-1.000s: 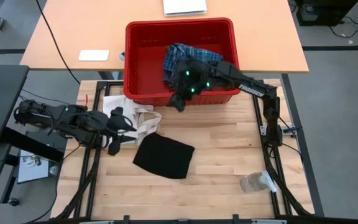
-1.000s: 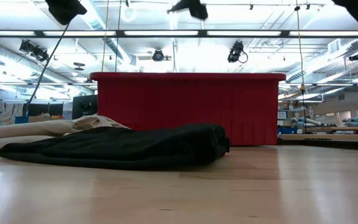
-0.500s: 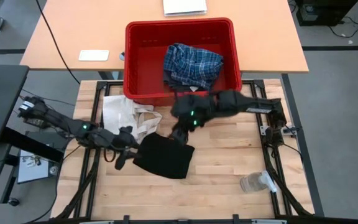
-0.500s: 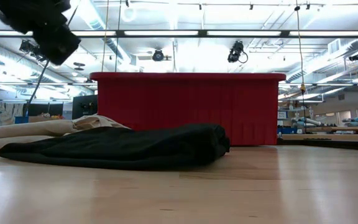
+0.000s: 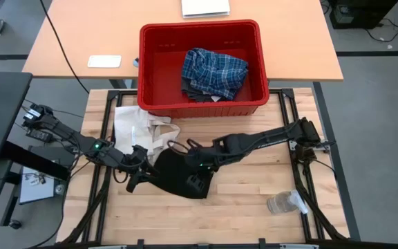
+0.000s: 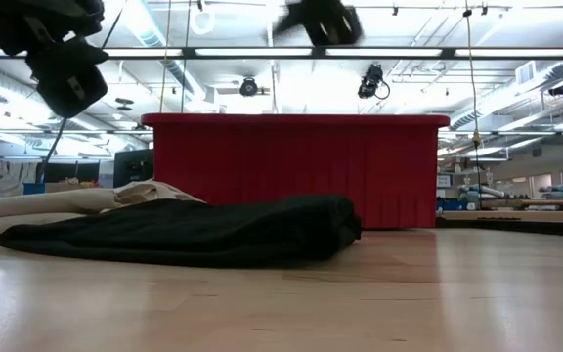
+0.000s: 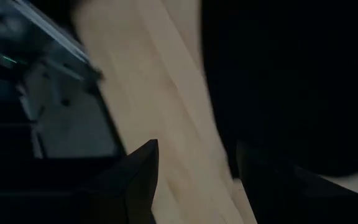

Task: Fold laundry
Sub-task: Put the black shirt into the red bin

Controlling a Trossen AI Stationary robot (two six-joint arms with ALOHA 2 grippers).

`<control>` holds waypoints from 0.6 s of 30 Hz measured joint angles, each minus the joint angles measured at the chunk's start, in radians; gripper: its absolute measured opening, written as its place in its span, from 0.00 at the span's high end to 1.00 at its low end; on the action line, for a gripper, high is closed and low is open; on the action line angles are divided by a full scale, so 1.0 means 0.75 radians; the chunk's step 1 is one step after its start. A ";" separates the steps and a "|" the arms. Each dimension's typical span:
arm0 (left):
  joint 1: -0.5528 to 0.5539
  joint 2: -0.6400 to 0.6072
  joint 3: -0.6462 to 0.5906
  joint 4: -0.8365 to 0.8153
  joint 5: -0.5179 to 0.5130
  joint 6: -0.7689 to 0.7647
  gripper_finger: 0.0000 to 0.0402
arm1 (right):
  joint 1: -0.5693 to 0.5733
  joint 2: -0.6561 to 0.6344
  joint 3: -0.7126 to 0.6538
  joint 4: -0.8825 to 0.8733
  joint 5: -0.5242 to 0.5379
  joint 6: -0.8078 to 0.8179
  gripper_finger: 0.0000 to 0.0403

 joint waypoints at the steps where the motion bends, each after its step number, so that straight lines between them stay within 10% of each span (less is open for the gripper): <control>1: -0.009 0.000 0.000 -0.002 0.000 -0.025 0.60 | 0.000 0.000 -0.036 -0.009 -0.021 0.015 0.45; 18: -0.096 0.266 0.000 -0.117 -0.087 -0.167 0.60 | -0.070 -0.002 -0.438 0.003 -0.205 0.089 0.45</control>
